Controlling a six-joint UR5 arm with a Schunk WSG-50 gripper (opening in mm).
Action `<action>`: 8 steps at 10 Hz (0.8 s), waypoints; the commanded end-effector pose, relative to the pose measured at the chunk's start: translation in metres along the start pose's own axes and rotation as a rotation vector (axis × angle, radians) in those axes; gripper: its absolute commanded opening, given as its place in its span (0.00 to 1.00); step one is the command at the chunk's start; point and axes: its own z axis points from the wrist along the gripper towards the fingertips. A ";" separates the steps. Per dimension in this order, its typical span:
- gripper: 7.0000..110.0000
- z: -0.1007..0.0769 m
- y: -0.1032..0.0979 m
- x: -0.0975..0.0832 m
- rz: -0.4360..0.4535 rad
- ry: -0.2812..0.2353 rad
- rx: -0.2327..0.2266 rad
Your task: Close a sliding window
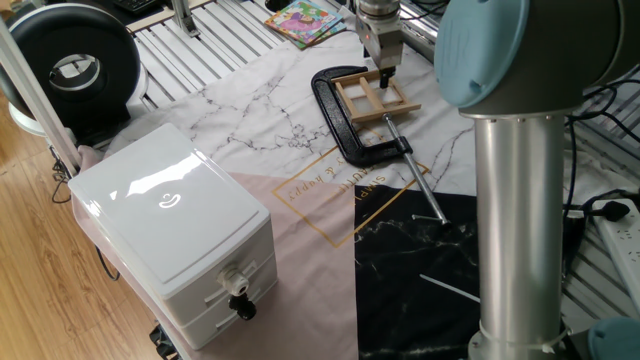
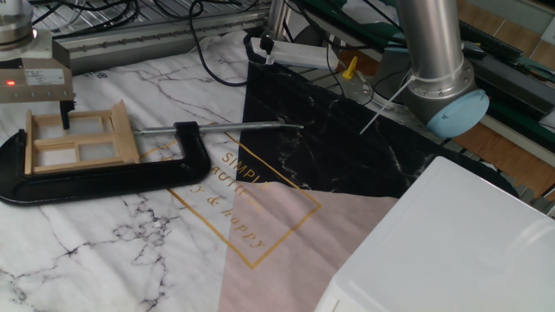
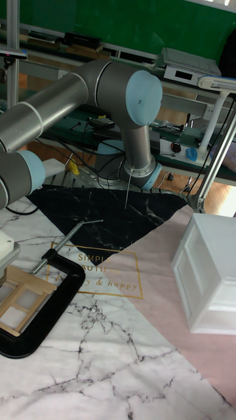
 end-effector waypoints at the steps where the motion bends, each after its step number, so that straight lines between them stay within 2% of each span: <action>1: 0.79 -0.009 -0.012 0.005 -0.003 0.025 0.052; 3: 0.79 -0.013 -0.019 0.008 -0.014 0.037 0.075; 4: 0.79 -0.014 -0.012 0.008 -0.004 0.034 0.051; 7: 0.79 -0.014 0.044 -0.008 0.077 -0.050 -0.168; 8: 0.79 -0.018 0.058 -0.005 0.103 -0.039 -0.221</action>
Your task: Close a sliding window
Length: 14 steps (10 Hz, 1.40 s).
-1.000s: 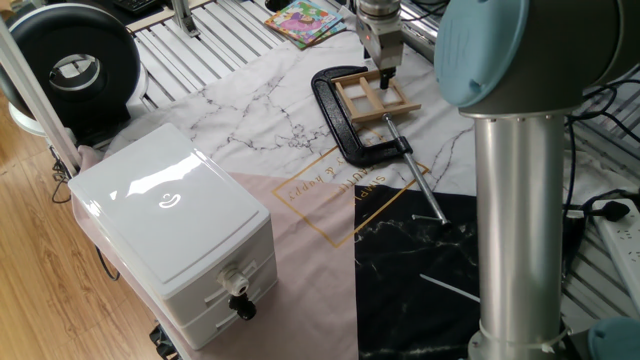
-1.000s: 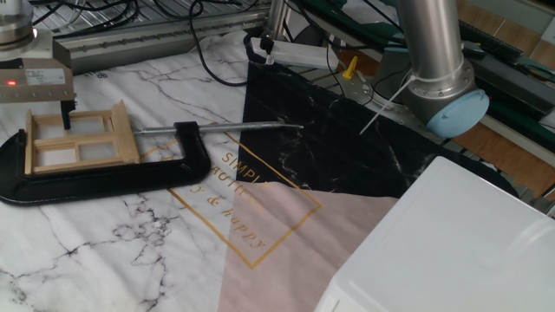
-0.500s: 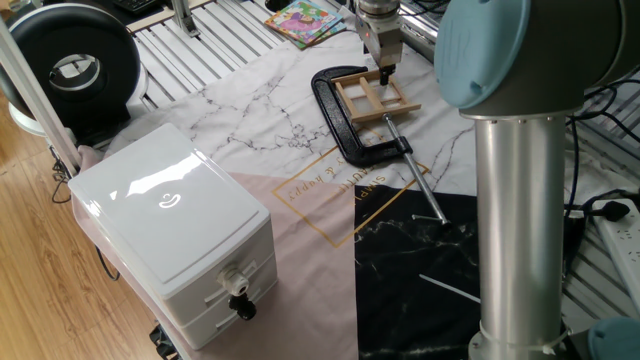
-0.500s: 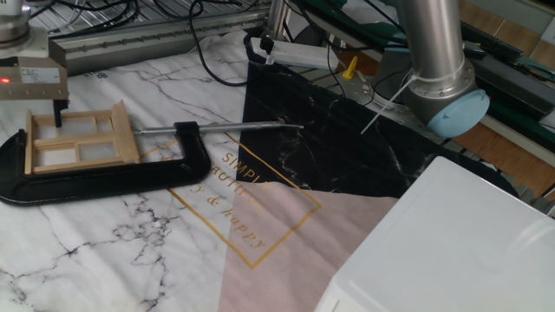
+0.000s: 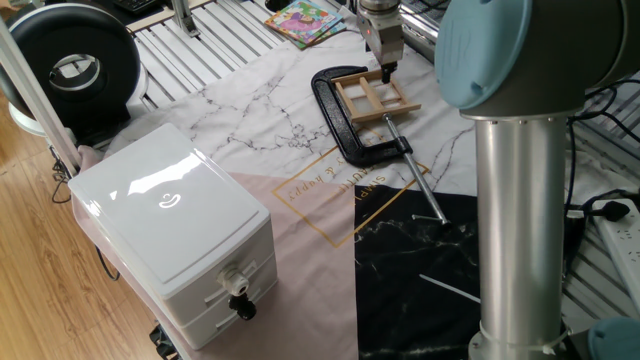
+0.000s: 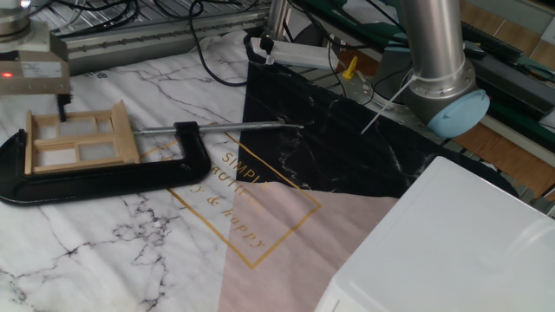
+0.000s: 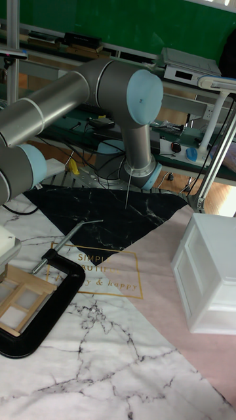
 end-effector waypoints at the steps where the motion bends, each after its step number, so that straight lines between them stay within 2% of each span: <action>1: 0.79 -0.005 0.034 0.002 0.066 -0.012 -0.118; 3: 0.79 0.008 0.040 -0.006 0.063 -0.046 -0.110; 6: 0.79 0.005 0.047 0.000 0.076 -0.028 -0.129; 7: 0.79 0.006 0.040 0.002 0.066 -0.024 -0.100; 9: 0.79 0.009 0.033 0.001 0.044 -0.024 -0.078; 10: 0.79 0.009 0.035 0.000 0.044 -0.025 -0.086; 14: 0.79 0.015 0.031 0.004 0.037 -0.010 -0.058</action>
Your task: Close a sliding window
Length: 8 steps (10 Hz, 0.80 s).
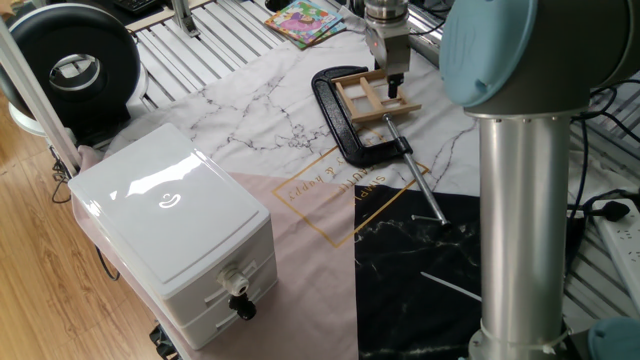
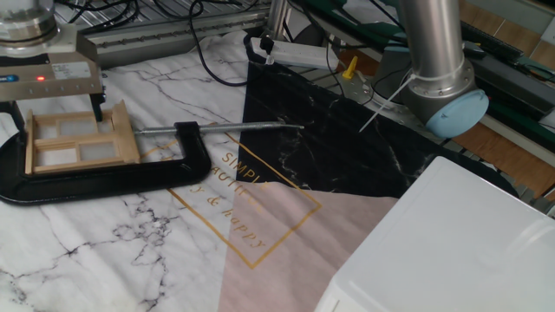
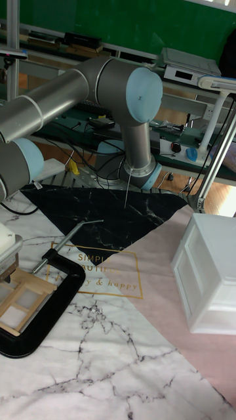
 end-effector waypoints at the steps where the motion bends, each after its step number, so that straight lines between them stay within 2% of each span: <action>1: 0.79 0.002 -0.006 0.002 -0.003 0.003 0.030; 2: 0.79 -0.006 -0.021 0.009 -0.024 0.035 0.081; 4: 0.79 -0.027 -0.015 0.007 -0.015 0.056 0.082; 5: 0.79 -0.035 -0.003 0.006 0.008 0.061 0.051; 7: 0.79 -0.036 0.045 -0.004 0.091 0.024 -0.124; 8: 0.79 -0.036 0.054 -0.002 0.097 0.027 -0.160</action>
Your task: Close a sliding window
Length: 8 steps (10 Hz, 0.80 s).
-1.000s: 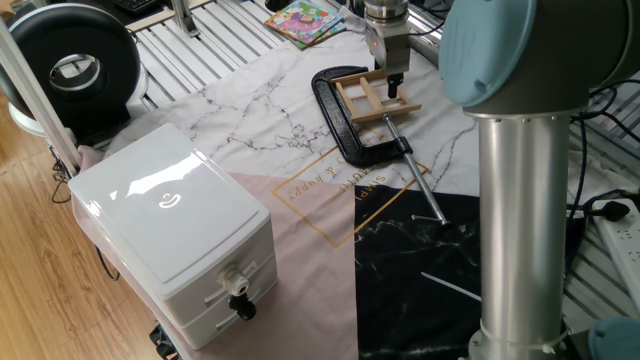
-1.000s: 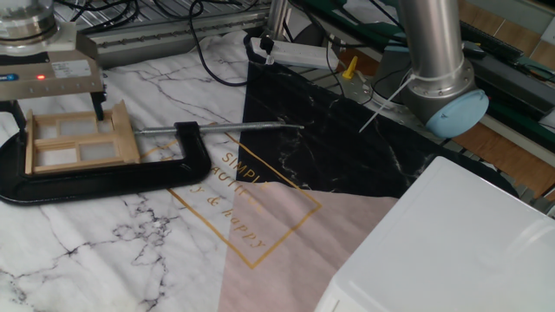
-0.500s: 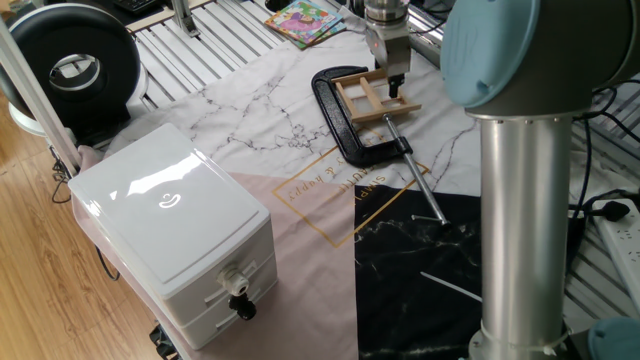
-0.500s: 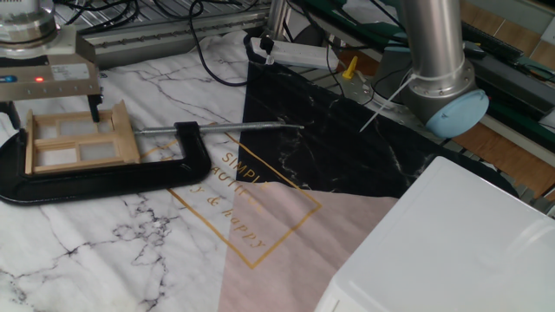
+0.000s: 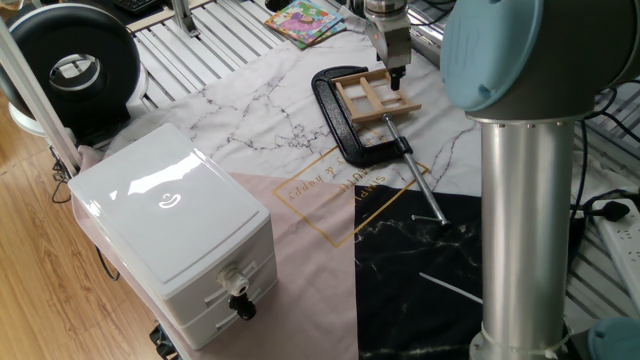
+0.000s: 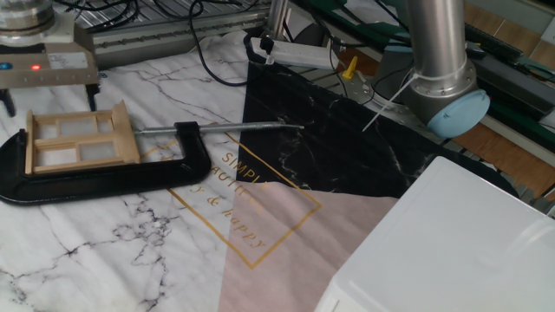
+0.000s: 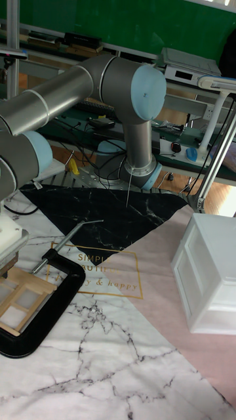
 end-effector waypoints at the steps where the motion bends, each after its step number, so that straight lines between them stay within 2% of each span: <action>1: 0.79 -0.011 0.046 0.001 0.061 -0.002 -0.161; 2: 0.79 -0.011 0.059 0.000 0.069 -0.008 -0.210; 3: 0.79 -0.009 0.072 -0.008 0.076 -0.039 -0.258; 5: 0.79 0.004 0.094 -0.021 0.099 -0.087 -0.319; 8: 0.79 0.013 0.099 -0.019 0.105 -0.088 -0.309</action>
